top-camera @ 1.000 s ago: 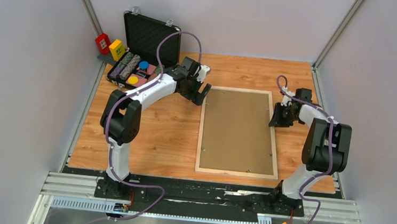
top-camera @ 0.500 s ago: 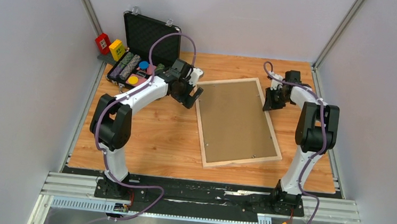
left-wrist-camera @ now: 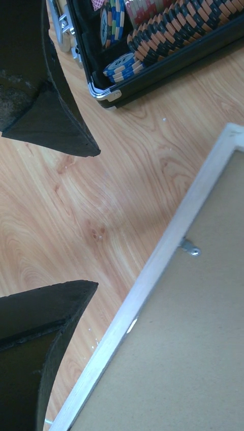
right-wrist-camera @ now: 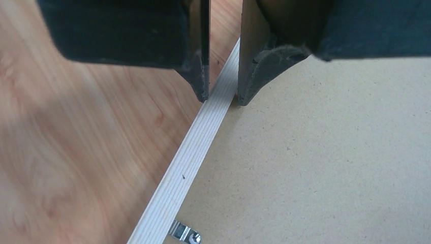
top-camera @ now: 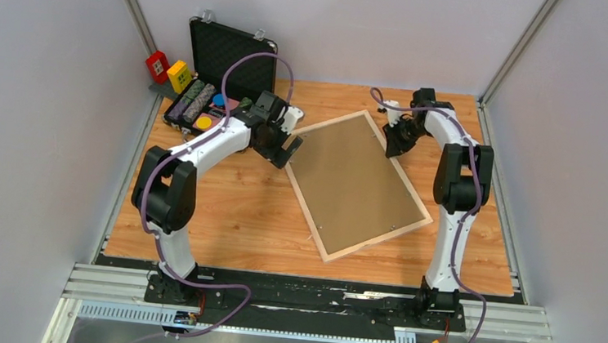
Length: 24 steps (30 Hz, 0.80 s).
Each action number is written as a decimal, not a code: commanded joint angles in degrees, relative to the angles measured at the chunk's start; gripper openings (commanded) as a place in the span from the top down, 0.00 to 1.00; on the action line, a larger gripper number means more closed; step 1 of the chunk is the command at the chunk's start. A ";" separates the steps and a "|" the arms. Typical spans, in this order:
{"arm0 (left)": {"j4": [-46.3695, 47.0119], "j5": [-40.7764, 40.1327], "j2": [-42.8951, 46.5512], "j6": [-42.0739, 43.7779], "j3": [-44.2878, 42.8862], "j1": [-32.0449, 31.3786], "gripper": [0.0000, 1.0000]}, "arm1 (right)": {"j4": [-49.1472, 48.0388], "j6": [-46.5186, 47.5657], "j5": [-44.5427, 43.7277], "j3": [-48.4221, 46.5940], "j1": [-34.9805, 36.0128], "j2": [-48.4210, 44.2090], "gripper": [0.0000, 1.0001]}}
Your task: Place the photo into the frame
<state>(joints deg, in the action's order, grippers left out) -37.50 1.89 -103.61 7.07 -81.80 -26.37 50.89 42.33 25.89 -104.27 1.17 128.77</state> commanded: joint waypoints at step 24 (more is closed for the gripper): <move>-4.87 10.67 -25.98 -3.82 -30.21 3.52 0.01 | 6.82 25.74 -1.91 2.64 4.53 -1.43 1.00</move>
<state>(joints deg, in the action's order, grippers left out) -40.51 8.88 -130.26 4.49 -109.10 -22.90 56.25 62.52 23.92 -101.10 5.56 125.82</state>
